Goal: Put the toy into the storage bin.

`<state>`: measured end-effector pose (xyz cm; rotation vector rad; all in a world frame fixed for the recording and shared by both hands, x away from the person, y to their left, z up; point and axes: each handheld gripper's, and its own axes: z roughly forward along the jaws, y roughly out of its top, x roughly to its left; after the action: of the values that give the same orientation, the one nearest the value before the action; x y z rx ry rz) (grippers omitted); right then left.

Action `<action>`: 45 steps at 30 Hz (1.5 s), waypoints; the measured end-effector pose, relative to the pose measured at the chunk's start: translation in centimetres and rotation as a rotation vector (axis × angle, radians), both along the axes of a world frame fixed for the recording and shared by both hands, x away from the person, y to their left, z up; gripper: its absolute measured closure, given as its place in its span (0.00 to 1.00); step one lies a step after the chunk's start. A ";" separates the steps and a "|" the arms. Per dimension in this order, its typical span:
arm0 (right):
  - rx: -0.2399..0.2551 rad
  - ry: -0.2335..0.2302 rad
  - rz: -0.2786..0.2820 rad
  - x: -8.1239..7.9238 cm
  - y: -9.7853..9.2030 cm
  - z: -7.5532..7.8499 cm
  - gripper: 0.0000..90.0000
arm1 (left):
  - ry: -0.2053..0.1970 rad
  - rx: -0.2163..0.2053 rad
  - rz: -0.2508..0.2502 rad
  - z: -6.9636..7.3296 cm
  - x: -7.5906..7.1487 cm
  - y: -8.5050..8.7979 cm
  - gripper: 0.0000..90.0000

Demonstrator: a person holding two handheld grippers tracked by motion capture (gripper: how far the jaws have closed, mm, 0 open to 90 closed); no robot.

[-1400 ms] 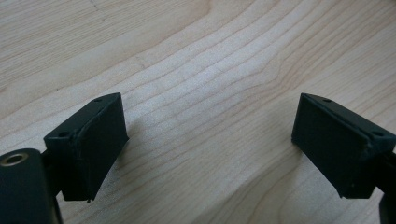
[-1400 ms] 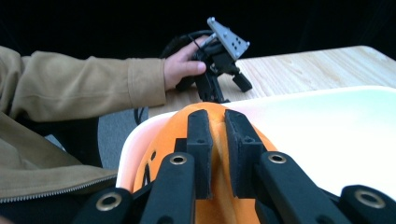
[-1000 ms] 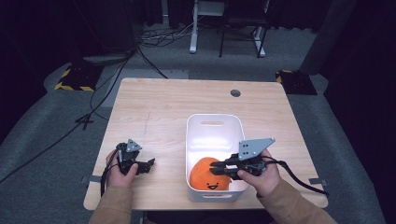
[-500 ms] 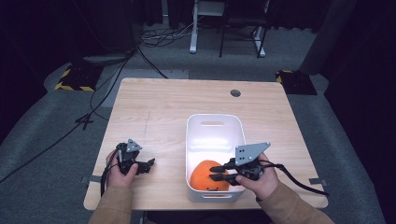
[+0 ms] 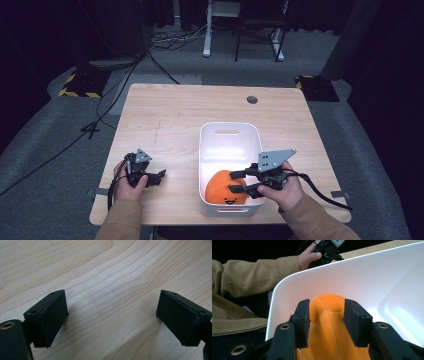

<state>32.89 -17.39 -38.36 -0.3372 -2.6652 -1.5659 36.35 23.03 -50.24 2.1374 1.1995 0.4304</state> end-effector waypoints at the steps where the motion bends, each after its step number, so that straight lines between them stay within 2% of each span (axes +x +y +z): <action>1: 0.003 0.001 -0.007 0.0 0.0 0.1 0.59 | 0.000 0.000 0.000 0.0 0.0 0.0 0.12; 5: 0.021 -0.017 -0.025 0.1 -0.4 0.6 0.54 | -0.001 0.001 0.000 0.0 0.0 0.0 0.12; 8: 0.038 -0.031 -0.040 0.4 -0.8 1.2 0.51 | -0.004 0.003 -0.020 0.0 0.1 0.1 0.11; 17: 0.052 -0.068 -0.085 1.4 -2.3 2.8 0.48 | -0.005 0.004 -0.020 0.0 0.1 0.1 0.11; 21: 0.021 -0.115 -0.122 1.9 -2.9 3.7 0.46 | -0.002 0.001 -0.022 0.0 0.1 0.1 0.11; 23: 0.013 -0.121 -0.136 2.2 -3.2 4.1 0.45 | -0.002 0.002 -0.021 0.0 0.1 0.1 0.11; 31: -0.017 -0.159 -0.263 3.9 -5.4 5.4 0.38 | -0.003 0.003 -0.020 0.0 0.1 0.1 0.11; 34: -0.019 -0.155 -0.304 4.6 -6.4 5.6 0.37 | -0.003 0.002 -0.021 0.0 0.1 0.1 0.11; 38: -0.058 -0.179 -0.352 5.3 -7.4 5.9 0.35 | -0.001 0.001 -0.022 -0.1 0.1 0.1 0.11; 44: -0.076 -0.165 -0.384 6.1 -8.3 6.2 0.34 | -0.002 0.002 -0.020 0.0 0.1 0.1 0.11; 45: -0.080 -0.143 -0.410 6.5 -8.9 5.9 0.34 | -0.004 0.004 -0.019 0.0 0.1 0.1 0.11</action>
<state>39.34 -26.24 -32.44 -0.8534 -2.9125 -1.6335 36.43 23.11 -50.28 2.1489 1.1757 0.4282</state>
